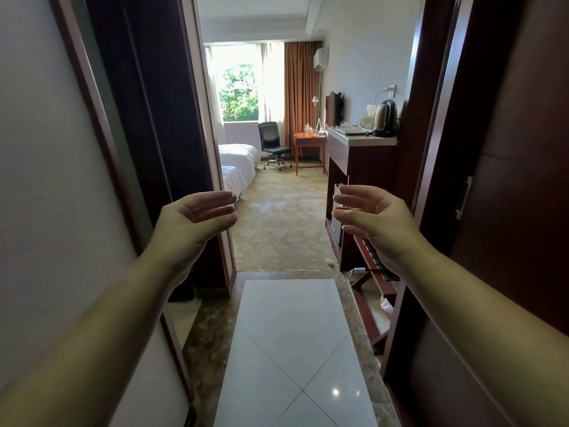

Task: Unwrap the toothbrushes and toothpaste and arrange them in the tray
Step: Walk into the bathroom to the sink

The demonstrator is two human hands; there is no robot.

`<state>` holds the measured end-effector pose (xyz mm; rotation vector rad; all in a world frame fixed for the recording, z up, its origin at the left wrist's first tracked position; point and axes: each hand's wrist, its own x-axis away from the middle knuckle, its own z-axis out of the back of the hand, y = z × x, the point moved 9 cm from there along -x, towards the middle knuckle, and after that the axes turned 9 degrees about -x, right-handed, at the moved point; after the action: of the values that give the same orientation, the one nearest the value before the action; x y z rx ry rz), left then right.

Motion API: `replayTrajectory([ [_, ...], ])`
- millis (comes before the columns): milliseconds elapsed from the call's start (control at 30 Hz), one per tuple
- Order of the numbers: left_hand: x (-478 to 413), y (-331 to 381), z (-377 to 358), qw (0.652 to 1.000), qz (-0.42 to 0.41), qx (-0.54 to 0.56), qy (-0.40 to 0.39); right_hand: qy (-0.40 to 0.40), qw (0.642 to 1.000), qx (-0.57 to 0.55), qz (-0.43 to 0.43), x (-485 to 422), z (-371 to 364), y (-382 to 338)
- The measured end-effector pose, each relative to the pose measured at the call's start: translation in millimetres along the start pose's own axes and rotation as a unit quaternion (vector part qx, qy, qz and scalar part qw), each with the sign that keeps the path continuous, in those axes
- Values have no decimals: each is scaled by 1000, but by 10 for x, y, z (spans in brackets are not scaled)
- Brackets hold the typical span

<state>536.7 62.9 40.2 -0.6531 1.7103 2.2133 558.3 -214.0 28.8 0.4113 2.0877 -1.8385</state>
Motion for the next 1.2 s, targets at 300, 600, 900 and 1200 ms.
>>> replayTrajectory([
  [300, -618, -452, -233, 1000, 5, -9, 4, -21, 1000, -13, -10, -694, 99, 482],
  [600, -1714, -979, -649, 999, 25, -23, 30, -39, 999, -24, -26, -1977, 256, 1061],
  [900, -2835, -1351, -1010, 998, 17, -16, 64, -69, 997, -21, -20, -3264, 408, 1440],
  [1200, -3315, -1775, -779, 992, 38, -26, 114, -104, 994, -27, -29, -4018, 147, 1871],
])
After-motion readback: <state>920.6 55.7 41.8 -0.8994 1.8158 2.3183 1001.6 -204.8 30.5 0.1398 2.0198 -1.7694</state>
